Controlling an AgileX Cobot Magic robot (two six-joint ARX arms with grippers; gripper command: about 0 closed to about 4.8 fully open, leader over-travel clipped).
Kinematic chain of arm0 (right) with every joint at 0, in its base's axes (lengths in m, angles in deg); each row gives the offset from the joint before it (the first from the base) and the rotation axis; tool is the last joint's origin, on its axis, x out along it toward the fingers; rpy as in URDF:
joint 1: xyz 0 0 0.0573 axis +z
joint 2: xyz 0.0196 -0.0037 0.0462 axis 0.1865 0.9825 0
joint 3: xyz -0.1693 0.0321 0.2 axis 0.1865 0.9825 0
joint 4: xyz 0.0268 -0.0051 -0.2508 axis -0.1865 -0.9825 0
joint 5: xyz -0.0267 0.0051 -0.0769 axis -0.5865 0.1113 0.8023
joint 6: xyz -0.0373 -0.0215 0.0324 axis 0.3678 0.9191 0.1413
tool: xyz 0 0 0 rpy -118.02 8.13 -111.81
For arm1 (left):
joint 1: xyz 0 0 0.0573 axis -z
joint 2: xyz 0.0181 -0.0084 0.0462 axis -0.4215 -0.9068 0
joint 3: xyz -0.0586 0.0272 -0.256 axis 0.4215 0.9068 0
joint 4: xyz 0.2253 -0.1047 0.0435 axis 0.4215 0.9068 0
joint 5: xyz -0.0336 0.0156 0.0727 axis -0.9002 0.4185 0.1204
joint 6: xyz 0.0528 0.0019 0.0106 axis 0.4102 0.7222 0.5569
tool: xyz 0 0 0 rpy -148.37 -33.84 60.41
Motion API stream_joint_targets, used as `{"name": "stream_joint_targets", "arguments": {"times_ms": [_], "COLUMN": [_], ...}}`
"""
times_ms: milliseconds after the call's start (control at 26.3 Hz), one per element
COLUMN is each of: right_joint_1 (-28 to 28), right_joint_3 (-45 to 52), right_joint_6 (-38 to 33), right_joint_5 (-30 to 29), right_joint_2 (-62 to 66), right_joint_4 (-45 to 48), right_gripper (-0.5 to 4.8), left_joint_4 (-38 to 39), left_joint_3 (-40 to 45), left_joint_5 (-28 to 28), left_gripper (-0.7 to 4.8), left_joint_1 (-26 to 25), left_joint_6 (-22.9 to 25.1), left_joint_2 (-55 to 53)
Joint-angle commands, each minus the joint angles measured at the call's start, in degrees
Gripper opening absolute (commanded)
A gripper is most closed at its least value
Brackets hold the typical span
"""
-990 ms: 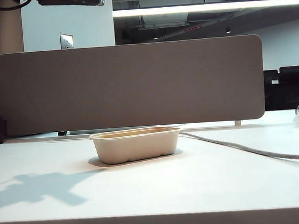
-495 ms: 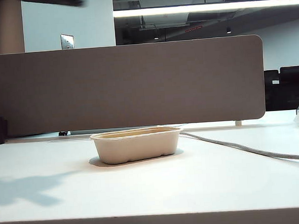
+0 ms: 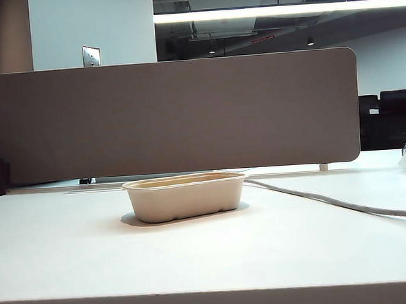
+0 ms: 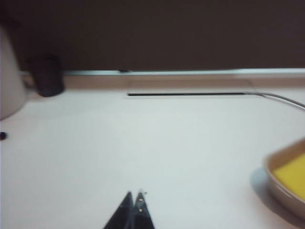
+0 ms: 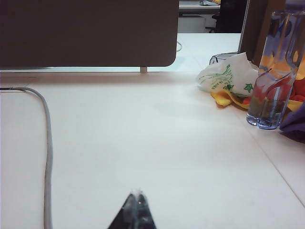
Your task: Pick up the cleaning sponge from the table and place it into the paper lunch box.
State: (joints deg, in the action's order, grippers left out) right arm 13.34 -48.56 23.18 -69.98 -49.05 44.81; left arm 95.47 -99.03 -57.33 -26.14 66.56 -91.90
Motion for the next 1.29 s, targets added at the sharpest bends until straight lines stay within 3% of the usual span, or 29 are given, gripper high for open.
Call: {"name": "stream_joint_targets", "arguments": {"times_ms": [38,228,381,837,1104,1294], "right_joint_1": [0.0,0.0,0.0,0.0,0.0,0.0], "right_joint_3": [0.0,0.0,-0.1,-0.1,-0.1,-0.1], "right_joint_6": [0.0,0.0,0.0,0.0,0.0,0.0], "right_joint_5": [0.0,0.0,0.1,0.0,0.0,0.0], "right_joint_2": [0.0,0.0,0.0,0.0,0.0,0.0], "right_joint_4": [0.8,0.8,0.8,0.8,0.8,0.8], "right_gripper": [-0.05,-0.05,-0.05,-0.05,-0.05,-0.05], "left_joint_4": [-2.1,-2.2,-3.6,-9.7,-9.9,-10.0], "left_joint_3": [4.9,11.0,13.2,18.9,18.9,18.9], "left_joint_5": [1.6,3.1,2.8,3.0,3.2,3.4], "left_gripper": [-0.01,-0.01,-0.01,-0.01,-0.01,-0.01], "left_joint_1": [-2.1,-2.7,-2.4,1.9,2.0,2.0], "left_joint_6": [-0.5,-2.4,-4.9,-5.7,-1.6,-1.4], "left_joint_2": [6.4,15.8,15.9,15.9,15.9,15.9]}}
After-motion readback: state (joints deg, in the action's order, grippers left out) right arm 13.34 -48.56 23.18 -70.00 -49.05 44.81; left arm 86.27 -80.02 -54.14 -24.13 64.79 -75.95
